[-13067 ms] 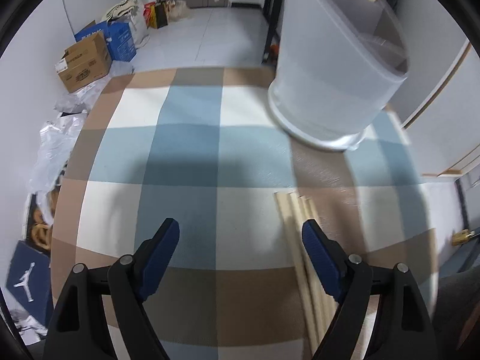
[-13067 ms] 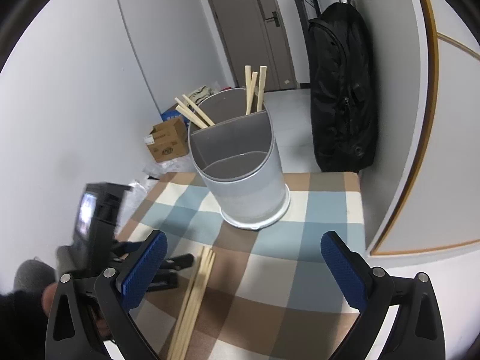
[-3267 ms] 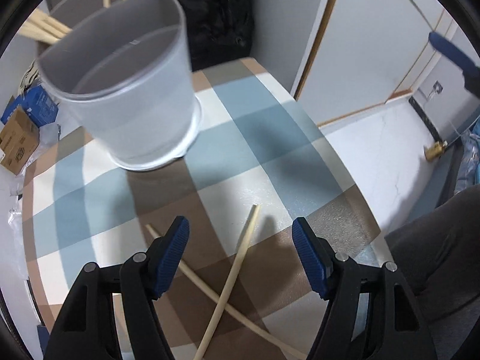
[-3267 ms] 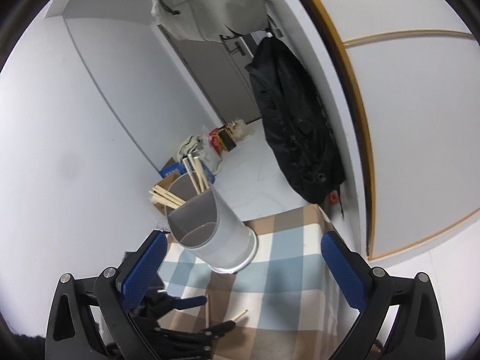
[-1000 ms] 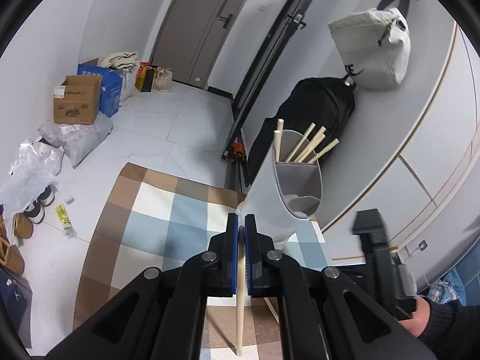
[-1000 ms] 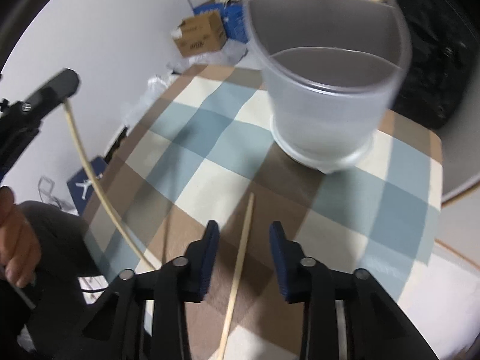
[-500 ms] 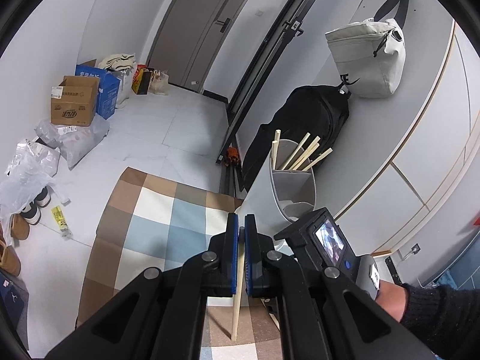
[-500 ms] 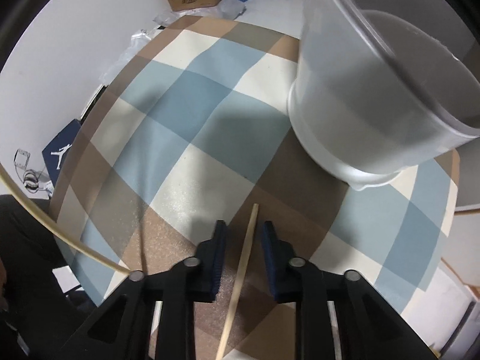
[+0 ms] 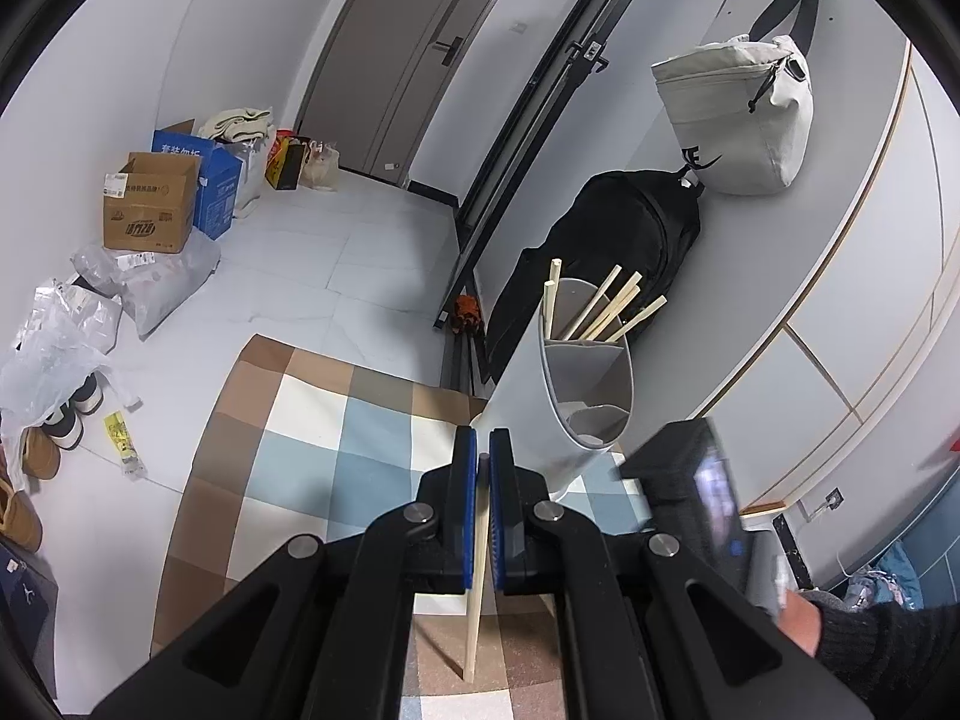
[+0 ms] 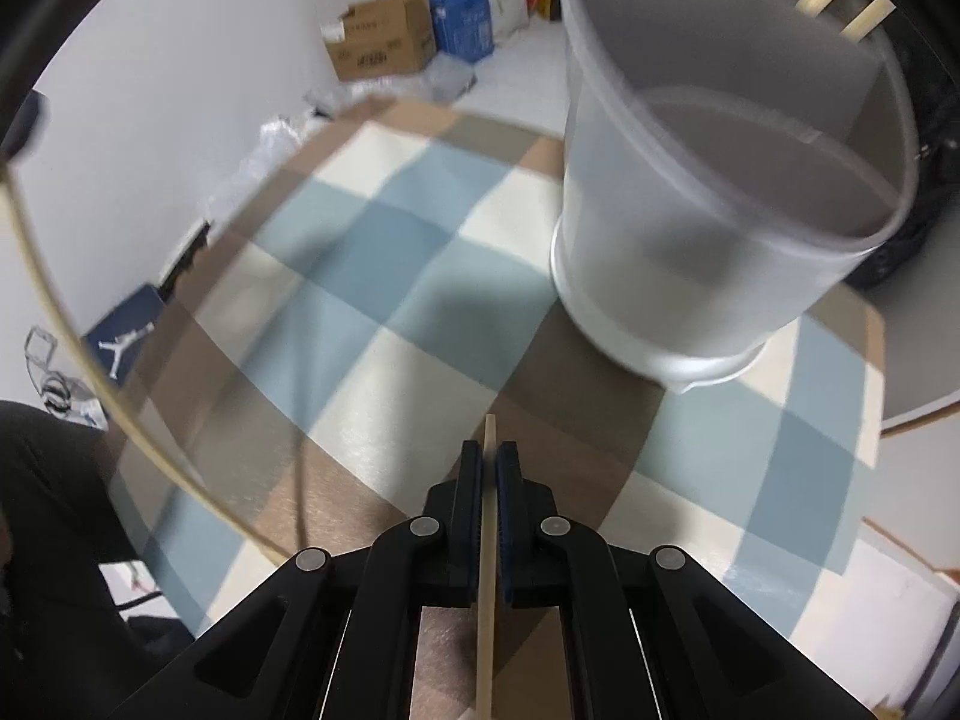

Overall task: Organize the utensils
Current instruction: 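Close the right tool on the last wooden stick, then carry both held sticks up above the white utensil holder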

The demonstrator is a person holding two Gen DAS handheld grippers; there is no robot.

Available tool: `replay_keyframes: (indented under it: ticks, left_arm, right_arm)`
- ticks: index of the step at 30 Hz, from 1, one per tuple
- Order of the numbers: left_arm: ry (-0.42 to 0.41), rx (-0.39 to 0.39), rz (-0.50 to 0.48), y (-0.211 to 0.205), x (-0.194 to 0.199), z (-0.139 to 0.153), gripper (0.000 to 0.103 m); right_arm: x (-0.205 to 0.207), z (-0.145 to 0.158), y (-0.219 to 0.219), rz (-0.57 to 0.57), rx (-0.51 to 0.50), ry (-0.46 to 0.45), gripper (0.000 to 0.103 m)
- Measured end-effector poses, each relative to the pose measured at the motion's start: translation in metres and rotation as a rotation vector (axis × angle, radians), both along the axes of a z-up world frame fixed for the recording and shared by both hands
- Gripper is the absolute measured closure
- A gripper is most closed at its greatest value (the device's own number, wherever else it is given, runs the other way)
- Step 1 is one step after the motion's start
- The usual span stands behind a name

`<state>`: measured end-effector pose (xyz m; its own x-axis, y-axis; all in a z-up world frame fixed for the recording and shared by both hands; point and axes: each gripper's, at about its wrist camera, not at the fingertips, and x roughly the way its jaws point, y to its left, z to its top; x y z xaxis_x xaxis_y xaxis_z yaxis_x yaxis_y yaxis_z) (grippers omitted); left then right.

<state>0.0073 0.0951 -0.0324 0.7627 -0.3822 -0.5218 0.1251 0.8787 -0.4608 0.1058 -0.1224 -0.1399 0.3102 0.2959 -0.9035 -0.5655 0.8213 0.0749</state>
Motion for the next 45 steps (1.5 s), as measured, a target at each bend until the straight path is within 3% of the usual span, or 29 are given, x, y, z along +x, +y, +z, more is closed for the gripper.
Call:
replay_keyframes:
  ticks: [8, 18, 36, 45]
  left_arm:
    - [0.008, 0.027, -0.007, -0.008, -0.002, 0.005, 0.103]
    - [0.009, 0.081, -0.048, -0.032, -0.006, 0.019, 0.103]
    - [-0.079, 0.190, -0.139, -0.087, 0.001, 0.085, 0.103]
    - [-0.086, 0.201, -0.134, -0.094, 0.019, 0.109, 0.103]
  right_arm:
    - [-0.031, 0.053, -0.026, -0.029, 0.139, -0.158, 0.099]
    - [-0.064, 0.083, -0.051, -0.108, 0.259, -0.324, 0.099]
    - [-0.064, 0.117, -0.090, -0.166, 0.402, -0.455, 0.100]
    - [-0.055, 0.143, -0.103, -0.173, 0.463, -0.496, 0.100]
